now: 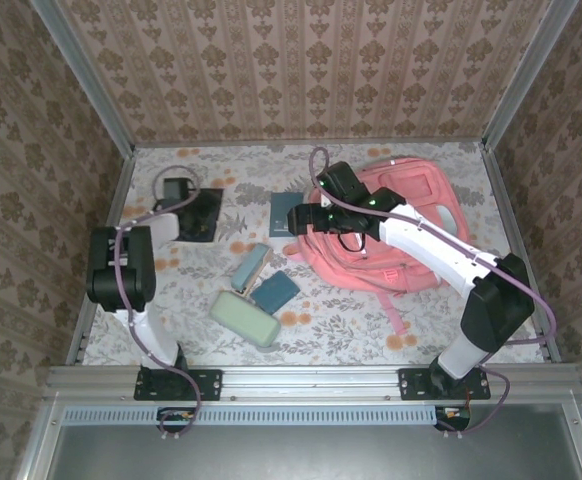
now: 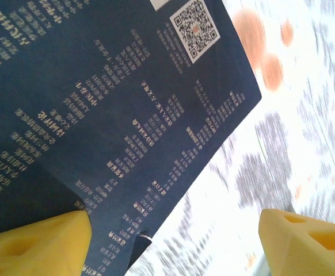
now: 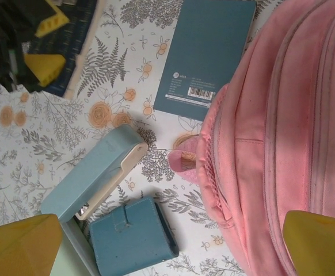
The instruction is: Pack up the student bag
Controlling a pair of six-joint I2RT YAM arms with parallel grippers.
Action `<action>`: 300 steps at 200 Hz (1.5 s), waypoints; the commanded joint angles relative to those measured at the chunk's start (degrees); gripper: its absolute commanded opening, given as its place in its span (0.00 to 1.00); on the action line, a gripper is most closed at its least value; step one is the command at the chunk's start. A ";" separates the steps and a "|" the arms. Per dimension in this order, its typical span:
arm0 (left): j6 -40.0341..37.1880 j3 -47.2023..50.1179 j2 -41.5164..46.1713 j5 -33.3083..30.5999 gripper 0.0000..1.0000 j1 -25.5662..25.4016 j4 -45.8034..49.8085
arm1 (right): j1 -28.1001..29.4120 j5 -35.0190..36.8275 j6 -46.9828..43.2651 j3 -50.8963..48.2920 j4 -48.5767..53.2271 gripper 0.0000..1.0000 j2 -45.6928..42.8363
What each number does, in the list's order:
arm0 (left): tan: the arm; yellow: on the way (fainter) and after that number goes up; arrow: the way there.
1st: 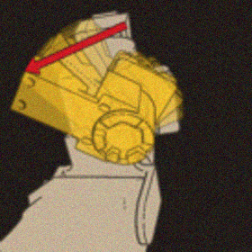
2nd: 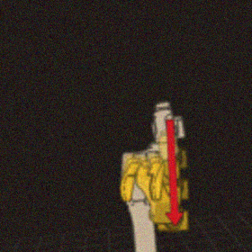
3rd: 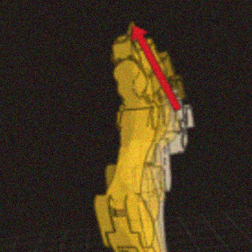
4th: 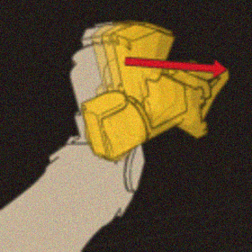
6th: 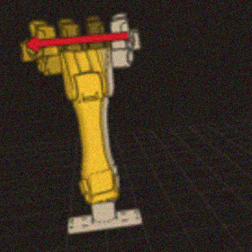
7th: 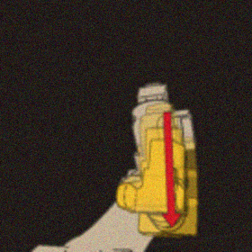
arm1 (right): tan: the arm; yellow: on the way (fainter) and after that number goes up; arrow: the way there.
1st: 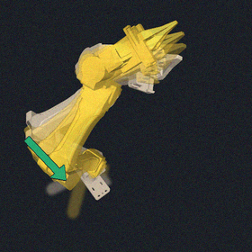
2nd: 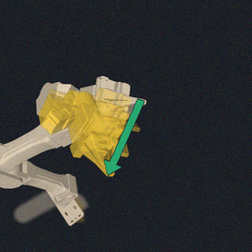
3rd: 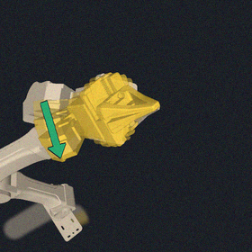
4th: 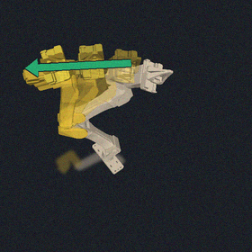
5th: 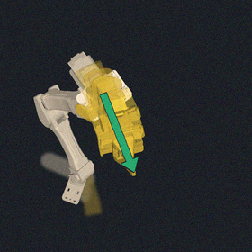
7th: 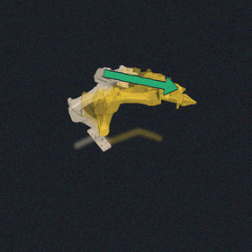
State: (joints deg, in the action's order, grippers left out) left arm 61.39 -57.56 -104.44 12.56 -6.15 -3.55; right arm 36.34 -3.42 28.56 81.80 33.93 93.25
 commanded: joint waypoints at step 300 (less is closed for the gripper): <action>-11.47 10.77 8.87 6.12 0.78 -4.54 4.43 | 4.81 -4.41 13.63 24.42 -5.36 0.53 39.20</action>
State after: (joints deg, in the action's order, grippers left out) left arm 48.38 -50.15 -97.76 19.92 -9.91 -1.83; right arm 40.91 -7.35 41.54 103.26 28.47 130.34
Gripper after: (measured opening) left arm 0.783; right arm 0.563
